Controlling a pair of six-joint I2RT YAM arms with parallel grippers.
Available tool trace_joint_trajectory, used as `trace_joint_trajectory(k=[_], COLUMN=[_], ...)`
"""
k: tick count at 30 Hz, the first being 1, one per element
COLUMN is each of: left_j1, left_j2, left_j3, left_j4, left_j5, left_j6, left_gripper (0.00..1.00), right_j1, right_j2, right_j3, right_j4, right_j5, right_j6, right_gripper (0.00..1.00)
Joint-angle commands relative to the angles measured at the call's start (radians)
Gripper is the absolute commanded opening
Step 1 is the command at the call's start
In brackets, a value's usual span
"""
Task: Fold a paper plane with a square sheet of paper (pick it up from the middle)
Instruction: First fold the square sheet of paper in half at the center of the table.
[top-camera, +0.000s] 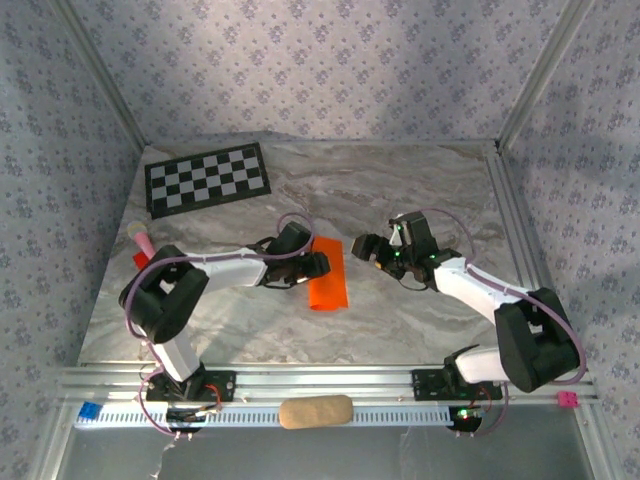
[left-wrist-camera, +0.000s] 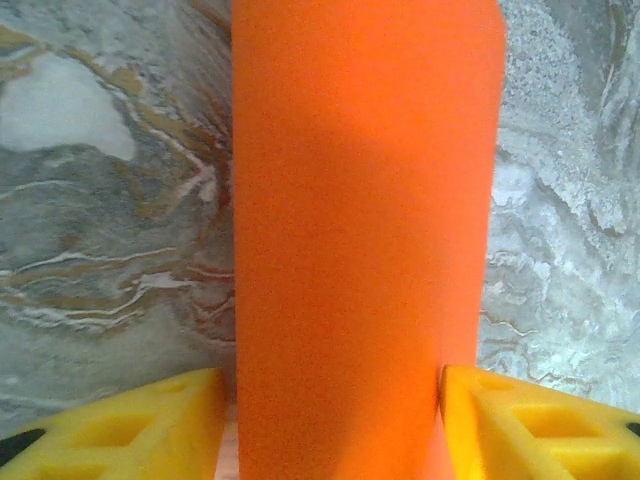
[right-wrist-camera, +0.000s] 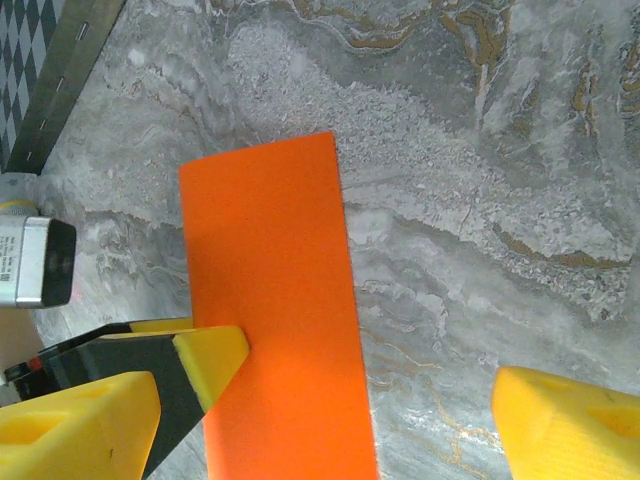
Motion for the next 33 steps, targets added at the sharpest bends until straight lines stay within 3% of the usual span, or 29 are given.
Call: trace_joint_trajectory(k=[1, 12, 33], left_j1=[-0.001, 0.038, 0.051], left_j2=[-0.043, -0.052, 0.005], left_j3=[0.030, 0.025, 0.062], left_j4=[-0.089, -0.140, -0.190], left_j5=[-0.072, -0.078, -0.006], left_j6=[0.052, 0.122, 0.277], left_gripper=[0.60, 0.54, 0.58], right_j1=[0.008, 0.034, 0.063], right_j2=[0.017, 0.057, 0.125], right_j3=[0.035, 0.051, 0.085], right_j4=[-0.003, -0.001, -0.004], right_j5=[-0.017, -0.012, -0.009], right_j6=[-0.020, -0.017, -0.020], right_gripper=[0.88, 0.88, 0.89])
